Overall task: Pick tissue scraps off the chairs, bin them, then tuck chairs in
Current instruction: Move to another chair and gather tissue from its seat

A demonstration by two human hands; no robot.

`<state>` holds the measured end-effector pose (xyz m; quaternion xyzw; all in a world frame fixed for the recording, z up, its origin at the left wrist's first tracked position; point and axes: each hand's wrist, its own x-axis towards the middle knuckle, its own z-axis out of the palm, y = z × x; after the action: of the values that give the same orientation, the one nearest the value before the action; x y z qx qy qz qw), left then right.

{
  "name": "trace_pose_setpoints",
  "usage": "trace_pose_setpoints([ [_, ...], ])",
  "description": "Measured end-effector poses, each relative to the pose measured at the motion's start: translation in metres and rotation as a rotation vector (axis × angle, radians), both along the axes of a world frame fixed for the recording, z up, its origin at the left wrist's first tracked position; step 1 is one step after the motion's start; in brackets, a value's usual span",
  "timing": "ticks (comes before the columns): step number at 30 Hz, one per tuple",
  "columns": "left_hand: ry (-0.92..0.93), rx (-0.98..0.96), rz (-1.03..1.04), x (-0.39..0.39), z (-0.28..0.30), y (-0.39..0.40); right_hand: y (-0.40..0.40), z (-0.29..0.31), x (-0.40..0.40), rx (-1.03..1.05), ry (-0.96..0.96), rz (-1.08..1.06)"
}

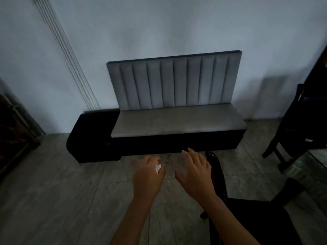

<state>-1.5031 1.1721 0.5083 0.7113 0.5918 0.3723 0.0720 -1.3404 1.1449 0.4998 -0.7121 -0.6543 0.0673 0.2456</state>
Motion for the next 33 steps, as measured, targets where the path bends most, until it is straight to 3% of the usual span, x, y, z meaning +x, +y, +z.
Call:
trace_pose_setpoints([
  [8,0.017,0.013,-0.096,-0.008,0.002,0.086,0.071,-0.007,-0.012,-0.060,-0.023,-0.088],
  [15,0.002,-0.046,-0.191,0.014,-0.013,0.220,0.185,-0.031,0.006,-0.095,0.050,-0.215],
  [22,-0.022,-0.119,-0.312,0.072,-0.009,0.341,0.289,-0.027,0.047,-0.093,0.051,-0.328],
  [33,-0.052,-0.176,-0.631,0.194,-0.018,0.472,0.386,-0.029,0.144,-0.081,0.030,-0.572],
])
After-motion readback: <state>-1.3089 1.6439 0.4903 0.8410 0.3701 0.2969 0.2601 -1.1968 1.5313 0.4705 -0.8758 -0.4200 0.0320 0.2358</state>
